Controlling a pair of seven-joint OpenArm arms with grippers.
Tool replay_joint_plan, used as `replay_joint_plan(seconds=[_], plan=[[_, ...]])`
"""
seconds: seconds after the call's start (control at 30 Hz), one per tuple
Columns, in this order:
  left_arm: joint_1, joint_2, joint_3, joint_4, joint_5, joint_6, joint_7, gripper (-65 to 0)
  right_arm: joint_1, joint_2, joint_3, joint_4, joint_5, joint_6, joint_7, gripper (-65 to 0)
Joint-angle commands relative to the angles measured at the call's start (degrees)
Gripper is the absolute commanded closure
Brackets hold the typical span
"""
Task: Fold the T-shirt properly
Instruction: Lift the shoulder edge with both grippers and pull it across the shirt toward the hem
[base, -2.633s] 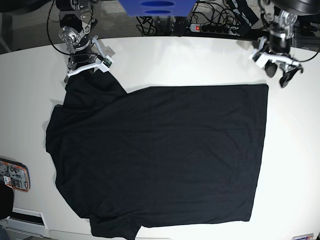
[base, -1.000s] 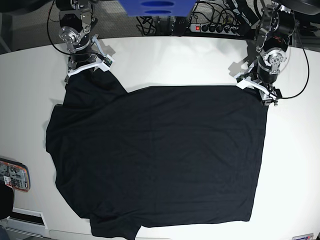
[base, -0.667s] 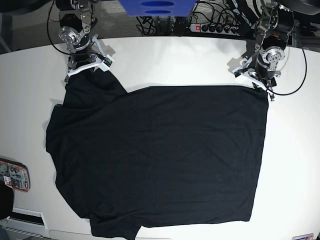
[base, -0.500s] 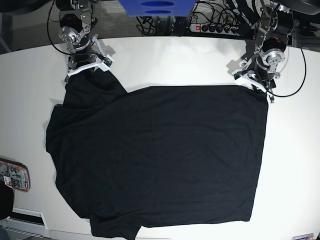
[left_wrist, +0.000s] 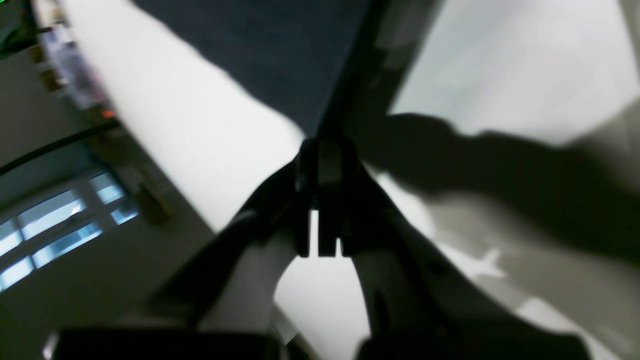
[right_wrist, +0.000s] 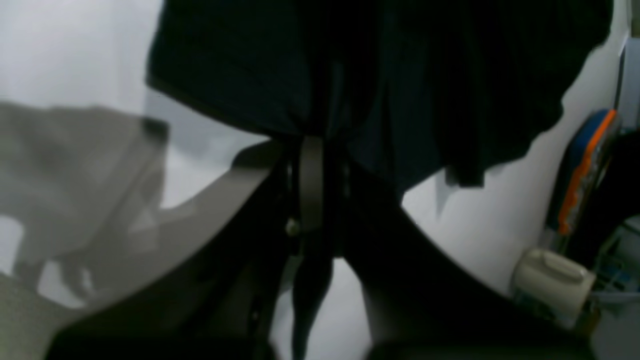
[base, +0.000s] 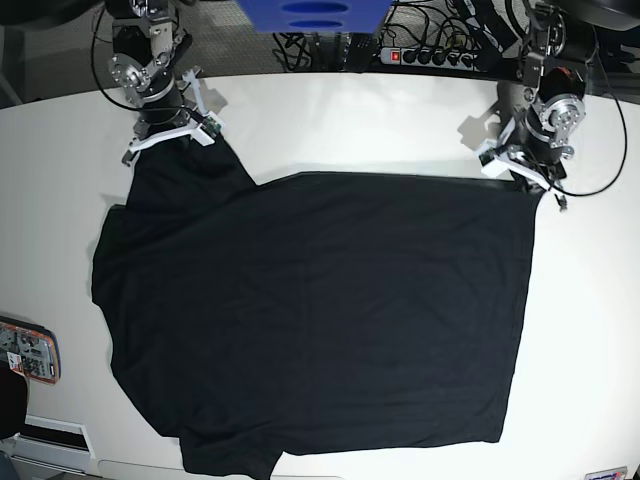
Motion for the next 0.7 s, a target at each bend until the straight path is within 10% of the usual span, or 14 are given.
replay_joint_plan(seconds=[0.0, 0.67], plan=[[-0.43, -0.71, -1.01, 0.68, 0.31, 0.51, 0.37, 0.0, -0.16, 0.36, 0.89, 1.25, 0.02, -0.91, 0.42, 0.0], [-13.61, 0.96, -0.74, -4.33, 0.31, 0.51, 0.37, 0.0, 7.75, 0.36, 4.76, 1.52, 3.10, -0.38, 0.51, 0.0]])
